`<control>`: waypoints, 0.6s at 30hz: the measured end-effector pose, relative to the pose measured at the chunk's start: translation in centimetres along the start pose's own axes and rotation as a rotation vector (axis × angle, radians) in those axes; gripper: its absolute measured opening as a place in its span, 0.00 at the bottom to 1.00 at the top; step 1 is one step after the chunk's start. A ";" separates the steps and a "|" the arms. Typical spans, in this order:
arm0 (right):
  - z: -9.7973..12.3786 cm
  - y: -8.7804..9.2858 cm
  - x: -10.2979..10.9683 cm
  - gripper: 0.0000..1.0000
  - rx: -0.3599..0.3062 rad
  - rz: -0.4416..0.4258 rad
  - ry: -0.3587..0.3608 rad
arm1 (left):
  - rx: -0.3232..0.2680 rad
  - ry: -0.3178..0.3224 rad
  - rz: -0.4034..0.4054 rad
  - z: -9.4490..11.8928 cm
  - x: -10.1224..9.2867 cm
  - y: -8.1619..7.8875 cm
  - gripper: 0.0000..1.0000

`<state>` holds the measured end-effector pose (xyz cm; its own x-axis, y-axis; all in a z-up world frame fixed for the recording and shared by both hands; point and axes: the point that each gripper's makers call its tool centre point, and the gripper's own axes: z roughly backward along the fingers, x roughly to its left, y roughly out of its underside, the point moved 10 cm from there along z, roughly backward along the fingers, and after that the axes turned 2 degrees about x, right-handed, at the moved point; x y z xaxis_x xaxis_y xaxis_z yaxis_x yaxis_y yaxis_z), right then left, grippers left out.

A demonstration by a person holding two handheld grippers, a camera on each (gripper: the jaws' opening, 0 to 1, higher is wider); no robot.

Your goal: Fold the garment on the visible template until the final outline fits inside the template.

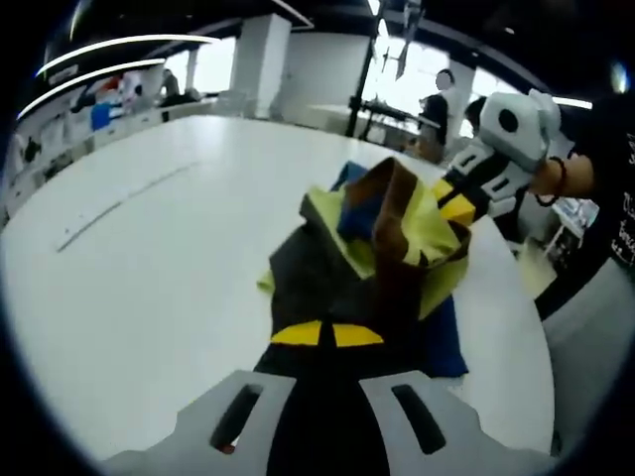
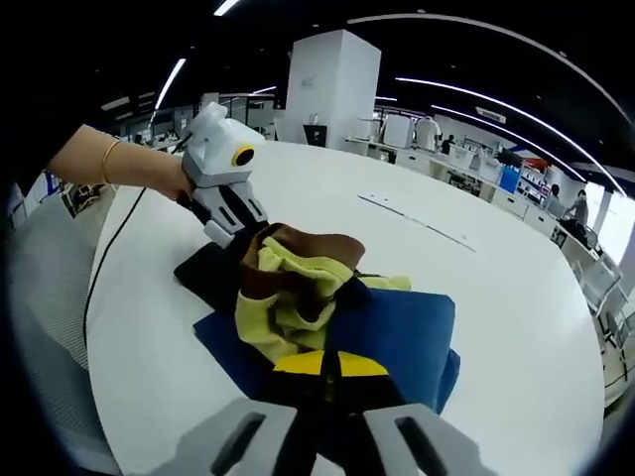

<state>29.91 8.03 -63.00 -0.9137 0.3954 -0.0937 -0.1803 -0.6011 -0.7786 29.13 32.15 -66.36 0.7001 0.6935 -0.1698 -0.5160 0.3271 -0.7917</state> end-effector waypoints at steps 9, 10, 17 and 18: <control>0.3 0.0 -0.2 0.00 -0.013 -0.007 0.005 | -0.006 -0.017 0.069 1.0 0.2 0.3 0.00; 0.3 -0.1 -0.2 0.00 -0.015 -0.009 0.006 | -0.004 -0.020 0.071 1.1 0.2 0.3 0.00; 0.8 -0.1 -0.5 0.00 -0.024 -0.005 0.017 | -0.015 -0.053 0.058 2.3 -0.1 0.2 0.00; 0.9 -0.1 -0.5 0.00 -0.024 -0.005 0.018 | -0.021 -0.057 0.057 2.5 -0.1 0.1 0.00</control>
<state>30.05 7.32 -62.32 -0.9060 0.4112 -0.1006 -0.1762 -0.5825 -0.7935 27.81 33.67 -64.93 0.6404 0.7461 -0.1822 -0.5437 0.2728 -0.7937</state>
